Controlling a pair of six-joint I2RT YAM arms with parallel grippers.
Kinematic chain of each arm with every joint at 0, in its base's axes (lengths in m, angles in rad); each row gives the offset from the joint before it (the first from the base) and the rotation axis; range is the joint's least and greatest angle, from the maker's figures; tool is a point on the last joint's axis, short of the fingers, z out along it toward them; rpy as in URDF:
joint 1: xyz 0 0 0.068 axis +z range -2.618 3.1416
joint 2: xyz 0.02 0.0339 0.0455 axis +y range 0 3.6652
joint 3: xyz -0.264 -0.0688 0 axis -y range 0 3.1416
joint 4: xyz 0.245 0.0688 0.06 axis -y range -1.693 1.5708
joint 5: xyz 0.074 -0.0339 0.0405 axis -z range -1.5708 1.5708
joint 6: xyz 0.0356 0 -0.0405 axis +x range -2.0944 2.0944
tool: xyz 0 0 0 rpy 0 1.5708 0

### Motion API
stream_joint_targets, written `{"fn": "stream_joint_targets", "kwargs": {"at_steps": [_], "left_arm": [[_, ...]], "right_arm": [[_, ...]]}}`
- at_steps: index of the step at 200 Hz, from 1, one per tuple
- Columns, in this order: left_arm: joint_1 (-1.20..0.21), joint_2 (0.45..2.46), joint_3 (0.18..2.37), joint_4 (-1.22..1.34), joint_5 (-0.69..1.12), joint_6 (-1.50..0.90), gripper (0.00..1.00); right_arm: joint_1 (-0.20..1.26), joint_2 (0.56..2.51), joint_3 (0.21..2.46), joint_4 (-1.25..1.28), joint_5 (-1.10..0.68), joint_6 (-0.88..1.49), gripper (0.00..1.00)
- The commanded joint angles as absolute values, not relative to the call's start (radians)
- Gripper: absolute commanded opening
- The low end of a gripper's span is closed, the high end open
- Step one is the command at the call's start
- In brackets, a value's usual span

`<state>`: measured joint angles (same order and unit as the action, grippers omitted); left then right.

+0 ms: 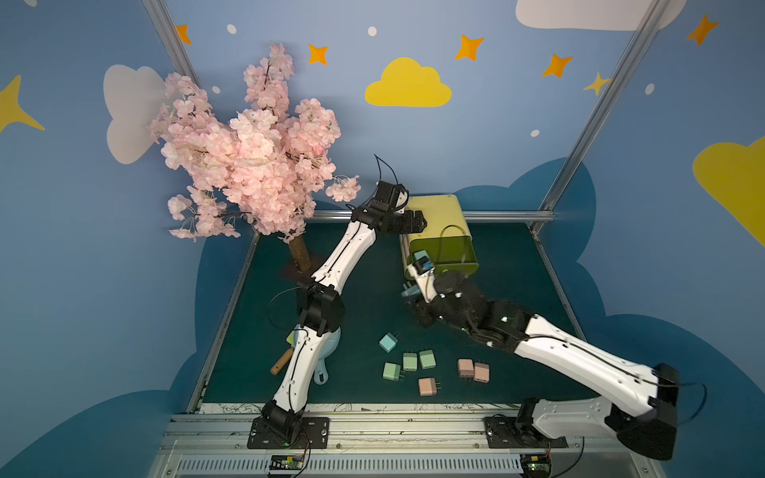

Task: Place the plugs into the drawer by color
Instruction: Place the plug in the drawer.

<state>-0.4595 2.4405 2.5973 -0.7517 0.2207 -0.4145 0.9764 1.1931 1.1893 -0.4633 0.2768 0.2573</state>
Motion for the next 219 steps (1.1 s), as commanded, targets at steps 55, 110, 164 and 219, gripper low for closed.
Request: {"fn": "stream_joint_targets", "kwargs": {"at_steps": [55, 110, 164, 219], "left_arm": [[-0.48, 2.386, 2.576, -0.766, 0.166, -0.399, 0.93], [-0.479, 2.389, 2.562, -0.762, 0.148, -0.404, 0.93], [-0.484, 2.384, 2.562, -0.761, 0.127, -0.393, 0.93], [-0.483, 2.388, 2.562, -0.76, 0.13, -0.402, 0.93]], "right_arm": [[0.571, 1.357, 1.467, -0.705, 0.097, 0.275, 0.38], [0.494, 1.634, 1.71, -0.789, 0.0, 0.236, 0.39], [0.489, 1.766, 1.742, -0.76, 0.04, 0.233, 0.41], [0.479, 1.849, 1.782, -0.767, 0.051, 0.226, 0.44]]}}
